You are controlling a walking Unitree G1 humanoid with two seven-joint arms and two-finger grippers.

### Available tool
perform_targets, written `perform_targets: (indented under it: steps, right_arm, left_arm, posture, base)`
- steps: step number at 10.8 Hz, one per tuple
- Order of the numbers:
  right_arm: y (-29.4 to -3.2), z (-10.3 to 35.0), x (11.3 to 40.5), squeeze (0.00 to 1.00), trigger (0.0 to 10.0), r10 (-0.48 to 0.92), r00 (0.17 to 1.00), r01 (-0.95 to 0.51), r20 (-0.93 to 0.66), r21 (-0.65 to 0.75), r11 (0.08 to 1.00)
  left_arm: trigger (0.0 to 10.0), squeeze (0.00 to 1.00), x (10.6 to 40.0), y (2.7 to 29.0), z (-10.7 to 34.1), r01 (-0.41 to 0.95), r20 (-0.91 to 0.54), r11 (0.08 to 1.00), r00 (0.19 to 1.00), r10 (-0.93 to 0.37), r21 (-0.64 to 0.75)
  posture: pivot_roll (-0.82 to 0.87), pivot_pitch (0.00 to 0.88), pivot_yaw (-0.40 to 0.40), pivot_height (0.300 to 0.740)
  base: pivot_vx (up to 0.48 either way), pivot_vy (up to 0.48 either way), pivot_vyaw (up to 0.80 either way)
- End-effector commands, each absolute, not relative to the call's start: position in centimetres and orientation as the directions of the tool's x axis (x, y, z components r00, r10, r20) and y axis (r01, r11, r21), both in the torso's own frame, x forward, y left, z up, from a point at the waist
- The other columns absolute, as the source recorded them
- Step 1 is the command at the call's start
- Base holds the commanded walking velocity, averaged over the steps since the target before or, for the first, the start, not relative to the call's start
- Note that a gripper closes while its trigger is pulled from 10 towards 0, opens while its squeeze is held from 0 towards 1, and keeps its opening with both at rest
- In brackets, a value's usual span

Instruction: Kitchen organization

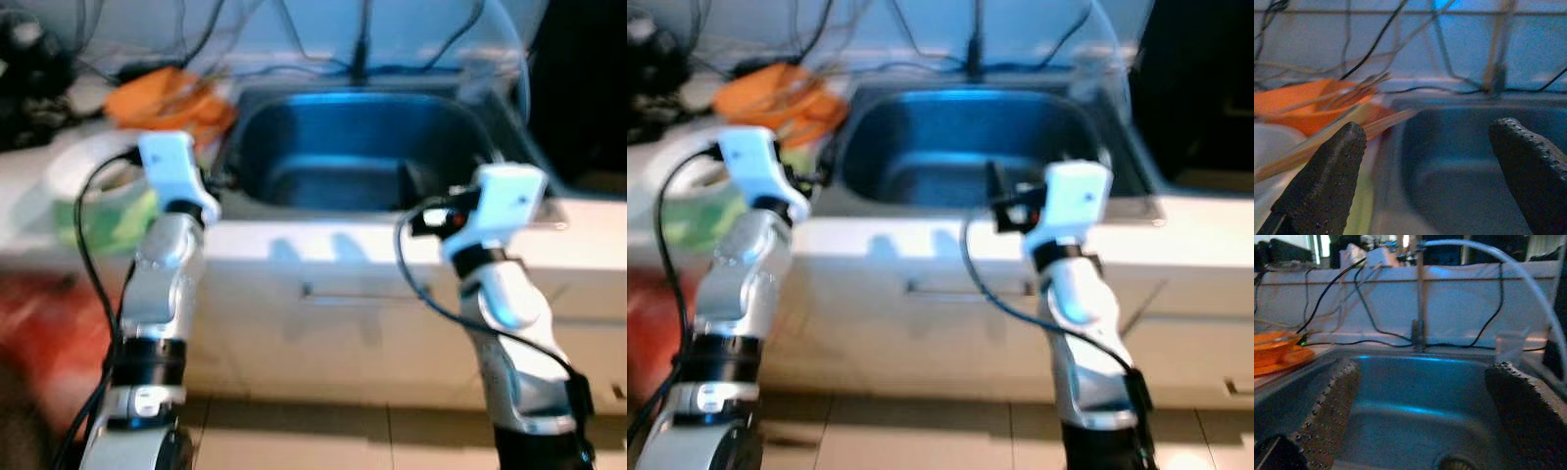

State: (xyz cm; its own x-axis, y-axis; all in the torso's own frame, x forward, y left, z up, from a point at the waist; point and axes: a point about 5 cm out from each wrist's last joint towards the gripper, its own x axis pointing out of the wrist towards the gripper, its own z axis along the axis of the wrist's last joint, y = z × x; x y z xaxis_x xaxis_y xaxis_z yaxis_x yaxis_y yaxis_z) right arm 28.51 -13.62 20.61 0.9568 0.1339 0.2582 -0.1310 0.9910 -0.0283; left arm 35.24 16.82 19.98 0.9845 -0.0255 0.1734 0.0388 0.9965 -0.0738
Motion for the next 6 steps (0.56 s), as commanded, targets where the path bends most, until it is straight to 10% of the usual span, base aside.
perform_targets:
  steps: [1, 6]
  right_arm:
    - [-13.93, 20.50, 28.43, 0.00, 10.0, 0.121, 0.962, -0.117, 0.246, -0.027, 0.993]
    - [-13.95, 20.52, 28.21, 0.00, 10.0, 0.118, 0.961, -0.114, 0.249, -0.034, 0.993]
  left_arm:
    - [10.0, 0.00, 35.14, 16.27, 20.20, 0.066, 0.186, 0.995, 0.981, -0.051, -0.074]
    - [10.0, 0.00, 35.11, 16.38, 20.08, 0.060, 0.180, 0.996, 0.982, -0.049, -0.059]
  posture:
    - [0.04, 0.020, 0.066, 0.740]
    - [0.03, 0.028, 0.066, 0.740]
  base:
    - [0.000, 0.000, 0.00]
    - [0.000, 0.000, 0.00]
